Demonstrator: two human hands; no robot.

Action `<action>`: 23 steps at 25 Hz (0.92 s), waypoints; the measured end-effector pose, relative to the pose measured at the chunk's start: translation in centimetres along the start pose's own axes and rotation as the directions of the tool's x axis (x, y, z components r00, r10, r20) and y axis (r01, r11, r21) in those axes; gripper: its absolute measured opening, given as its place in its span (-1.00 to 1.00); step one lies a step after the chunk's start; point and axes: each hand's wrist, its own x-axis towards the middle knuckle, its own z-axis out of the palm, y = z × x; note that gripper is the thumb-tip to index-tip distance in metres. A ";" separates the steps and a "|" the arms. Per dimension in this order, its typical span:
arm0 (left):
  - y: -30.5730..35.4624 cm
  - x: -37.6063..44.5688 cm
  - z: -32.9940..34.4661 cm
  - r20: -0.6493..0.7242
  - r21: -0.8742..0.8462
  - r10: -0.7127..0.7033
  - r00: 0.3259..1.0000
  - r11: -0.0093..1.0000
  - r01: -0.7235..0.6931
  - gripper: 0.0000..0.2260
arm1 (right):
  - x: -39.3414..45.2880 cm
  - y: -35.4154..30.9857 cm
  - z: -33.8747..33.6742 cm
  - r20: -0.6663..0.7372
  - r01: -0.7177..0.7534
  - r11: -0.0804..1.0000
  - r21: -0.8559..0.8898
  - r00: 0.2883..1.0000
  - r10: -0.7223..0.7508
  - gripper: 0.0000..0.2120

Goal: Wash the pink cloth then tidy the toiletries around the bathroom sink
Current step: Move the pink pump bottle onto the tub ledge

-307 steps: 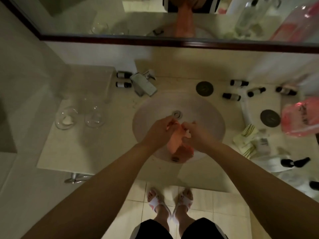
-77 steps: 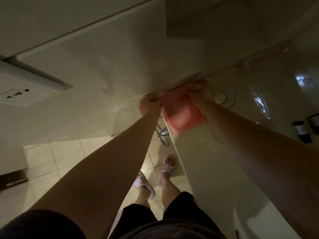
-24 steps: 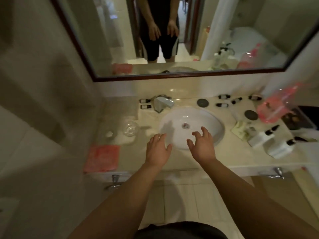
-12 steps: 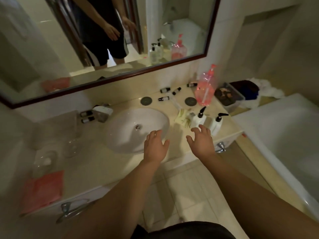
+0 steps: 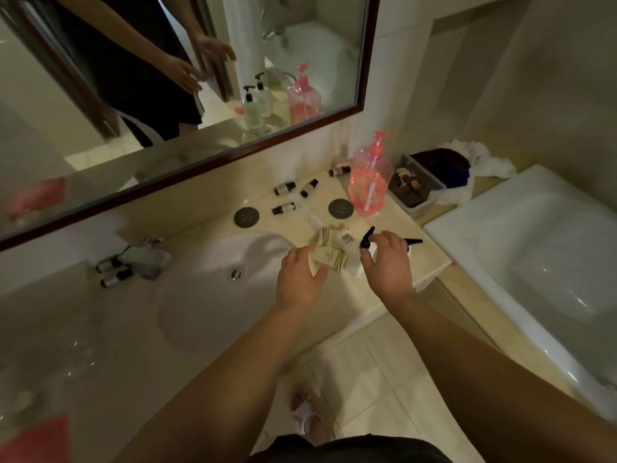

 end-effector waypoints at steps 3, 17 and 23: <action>0.0 4.6 -1.7 0.056 -0.097 0.007 0.998 0.995 -0.002 -0.46 | 4.8 -1.0 -0.5 -0.035 -0.007 1.000 -0.020 0.999 0.006 -0.68; 5.3 20.3 0.7 0.236 -0.183 -0.034 0.971 0.980 0.079 -0.32 | 24.5 4.4 -1.3 0.104 -0.286 0.952 0.105 0.956 0.276 -0.65; 11.0 27.0 5.8 0.262 -0.208 -0.178 0.948 0.949 0.236 -0.22 | 35.0 9.3 -0.9 0.272 -0.217 0.976 0.013 0.940 0.206 -0.71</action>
